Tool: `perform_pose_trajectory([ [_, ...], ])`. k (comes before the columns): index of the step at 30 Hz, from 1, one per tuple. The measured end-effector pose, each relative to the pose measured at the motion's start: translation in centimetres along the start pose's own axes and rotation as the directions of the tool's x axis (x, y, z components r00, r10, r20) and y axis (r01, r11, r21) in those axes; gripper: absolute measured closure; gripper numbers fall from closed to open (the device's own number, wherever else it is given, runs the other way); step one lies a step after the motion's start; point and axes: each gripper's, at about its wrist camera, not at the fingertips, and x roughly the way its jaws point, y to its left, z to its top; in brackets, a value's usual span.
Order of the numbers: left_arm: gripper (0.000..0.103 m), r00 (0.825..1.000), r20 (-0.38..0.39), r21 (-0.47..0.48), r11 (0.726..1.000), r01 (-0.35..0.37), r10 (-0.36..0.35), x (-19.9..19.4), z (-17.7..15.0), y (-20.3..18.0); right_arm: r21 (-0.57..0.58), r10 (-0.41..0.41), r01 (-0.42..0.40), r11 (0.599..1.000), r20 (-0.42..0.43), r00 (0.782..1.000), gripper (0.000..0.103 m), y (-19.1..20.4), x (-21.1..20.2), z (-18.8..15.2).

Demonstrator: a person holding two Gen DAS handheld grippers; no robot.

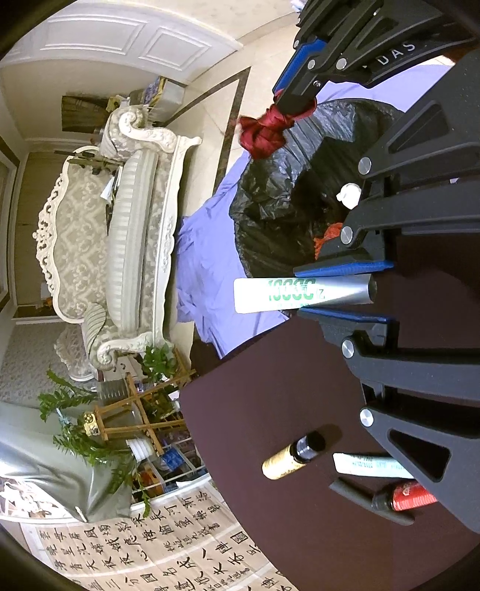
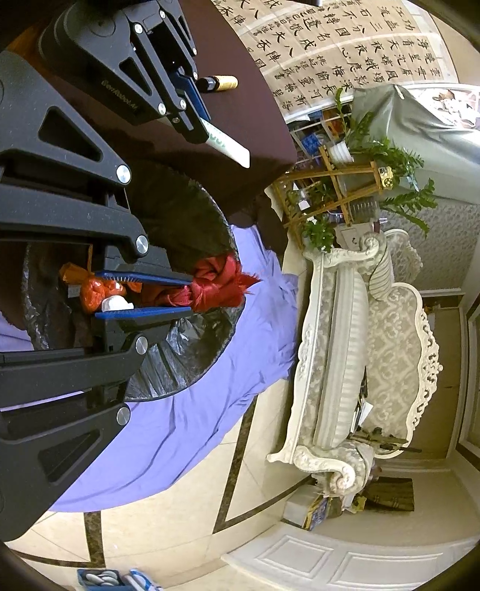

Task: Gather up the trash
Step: 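Carry the white tube and red ribbon over the trash bag and open both tools, then return both tools to the table and grasp the red bottle with the left tool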

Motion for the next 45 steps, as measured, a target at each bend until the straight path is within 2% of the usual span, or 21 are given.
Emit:
perform_pose_trajectory([
  [3,0.084,1.000,-0.012,0.001,1.000,-0.002,0.002,0.4,0.0,-0.2,0.012,0.000,0.000,1.000,-0.004,1.000,0.089,-0.1,0.3,0.1],
  [4,0.080,1.000,-0.017,0.002,1.000,-0.002,0.002,0.6,0.1,-0.2,0.014,0.000,0.000,1.000,-0.005,1.000,0.085,-0.2,0.3,0.1],
  [5,0.076,1.000,-0.023,0.002,1.000,-0.001,0.001,0.8,0.2,-0.2,0.018,-0.002,0.002,1.000,-0.002,1.000,0.077,-0.2,0.3,0.1],
  [6,0.065,1.000,-0.029,0.002,1.000,0.000,0.000,0.9,0.1,-0.2,0.020,-0.005,0.005,1.000,0.002,1.000,0.076,-0.3,0.2,0.1],
  [7,0.059,1.000,-0.029,0.000,1.000,0.000,0.000,0.9,0.3,-0.1,0.020,-0.009,0.009,1.000,0.004,1.000,0.076,-0.3,0.2,0.1],
  [9,0.057,1.000,-0.021,-0.002,1.000,-0.002,0.002,0.9,0.4,0.0,0.022,-0.012,0.012,1.000,0.004,1.000,0.076,-0.3,0.2,0.1],
  [10,0.053,1.000,-0.020,-0.002,1.000,-0.002,0.002,1.0,0.4,-0.1,0.023,-0.015,0.015,1.000,0.004,1.000,0.076,-0.3,0.2,0.1],
  [18,0.040,1.000,-0.015,-0.004,1.000,0.001,-0.001,1.0,0.4,-0.3,0.026,-0.026,0.025,0.999,0.009,1.000,0.074,-0.6,0.0,0.1],
  [21,0.037,1.000,-0.012,-0.011,1.000,0.005,-0.005,0.9,0.4,-0.1,0.028,-0.031,0.031,0.999,0.012,0.999,0.073,-0.6,-0.3,0.0],
  [23,0.036,1.000,-0.012,-0.015,1.000,0.004,-0.004,0.7,0.4,-0.1,0.028,-0.034,0.033,0.999,0.017,0.999,0.067,-0.7,-0.4,0.0],
  [27,0.032,1.000,-0.004,-0.024,1.000,0.004,-0.005,0.2,0.3,0.2,0.023,-0.035,0.035,0.999,0.024,0.999,0.066,-0.5,-0.9,0.0],
  [33,0.032,1.000,0.008,-0.032,0.999,0.002,-0.002,-0.9,0.2,0.8,0.016,-0.032,0.032,0.999,0.035,0.999,0.064,0.1,-1.7,0.0],
  [38,0.031,1.000,0.016,-0.052,0.998,-0.016,0.017,-2.4,-0.7,2.7,0.002,-0.026,0.026,1.000,0.039,0.999,0.063,0.8,-2.4,-0.1],
  [45,0.031,0.997,0.003,-0.122,0.989,-0.082,0.083,-4.2,-2.7,7.1,-0.022,0.004,-0.003,1.000,0.037,0.999,0.063,2.8,-2.9,-0.3],
])
